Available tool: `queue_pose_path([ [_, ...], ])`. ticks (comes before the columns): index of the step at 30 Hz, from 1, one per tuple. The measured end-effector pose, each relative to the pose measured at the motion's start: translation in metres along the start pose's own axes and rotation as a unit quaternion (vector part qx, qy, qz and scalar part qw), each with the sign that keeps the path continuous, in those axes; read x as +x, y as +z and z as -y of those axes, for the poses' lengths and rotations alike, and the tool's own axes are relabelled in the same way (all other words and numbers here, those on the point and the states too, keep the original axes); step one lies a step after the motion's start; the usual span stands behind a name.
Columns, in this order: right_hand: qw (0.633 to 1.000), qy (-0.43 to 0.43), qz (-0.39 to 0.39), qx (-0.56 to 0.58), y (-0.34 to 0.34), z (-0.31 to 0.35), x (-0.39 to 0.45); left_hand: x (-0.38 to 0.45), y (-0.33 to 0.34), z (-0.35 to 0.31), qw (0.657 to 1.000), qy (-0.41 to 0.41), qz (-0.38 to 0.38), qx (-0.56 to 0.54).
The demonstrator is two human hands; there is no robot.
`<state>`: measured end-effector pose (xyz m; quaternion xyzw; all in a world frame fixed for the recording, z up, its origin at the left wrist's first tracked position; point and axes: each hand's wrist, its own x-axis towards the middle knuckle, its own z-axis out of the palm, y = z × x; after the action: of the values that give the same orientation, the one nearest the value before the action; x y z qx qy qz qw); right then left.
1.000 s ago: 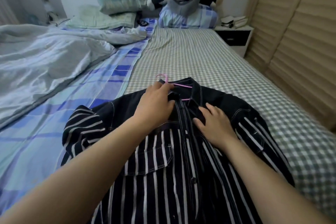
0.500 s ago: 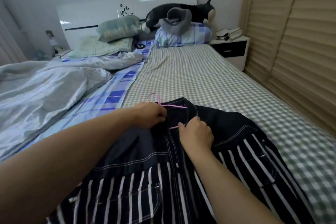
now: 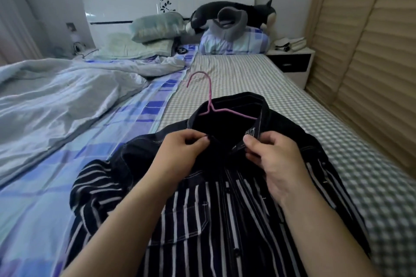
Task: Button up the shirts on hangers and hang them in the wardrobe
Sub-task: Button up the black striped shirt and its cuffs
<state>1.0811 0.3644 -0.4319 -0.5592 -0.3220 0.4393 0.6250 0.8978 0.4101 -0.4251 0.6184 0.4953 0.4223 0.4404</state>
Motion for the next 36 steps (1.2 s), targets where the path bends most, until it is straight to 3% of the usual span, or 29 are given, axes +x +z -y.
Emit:
queue_pose_path([
  [2,0.999,-0.007,-0.035,0.01,0.0,-0.016,-0.009,-0.007,0.001,0.006,1.0,0.01,-0.007,-0.005],
  [8,0.986,-0.025,-0.018,0.163,0.008,-0.024,-0.008,-0.014,0.008,0.034,0.998,0.001,-0.01,-0.059],
  [12,0.958,0.038,-0.045,0.282,0.004,-0.027,0.007,-0.009,0.005,0.034,0.996,0.02,-0.01,-0.091],
  [17,0.938,0.058,0.04,0.339,0.0,-0.029,0.01,-0.003,0.008,0.039,0.997,0.01,-0.004,-0.083],
  [22,0.956,0.044,0.057,0.283,0.009,-0.024,0.0,-0.004,0.007,0.04,0.999,0.007,-0.004,-0.042],
  [25,0.995,-0.017,0.01,0.101,0.022,-0.023,-0.014,-0.003,0.01,0.04,1.0,0.002,-0.013,-0.016],
  [28,0.995,-0.048,-0.061,-0.062,0.038,-0.038,-0.025,-0.003,0.011,0.037,0.997,-0.006,-0.009,-0.076],
  [31,0.992,-0.06,-0.104,-0.048,0.044,-0.043,-0.025,-0.007,0.013,0.034,0.996,-0.007,0.025,-0.088],
  [36,0.994,-0.06,-0.079,-0.049,0.049,-0.041,-0.03,-0.012,0.016,0.03,0.99,-0.025,0.035,-0.133],
])
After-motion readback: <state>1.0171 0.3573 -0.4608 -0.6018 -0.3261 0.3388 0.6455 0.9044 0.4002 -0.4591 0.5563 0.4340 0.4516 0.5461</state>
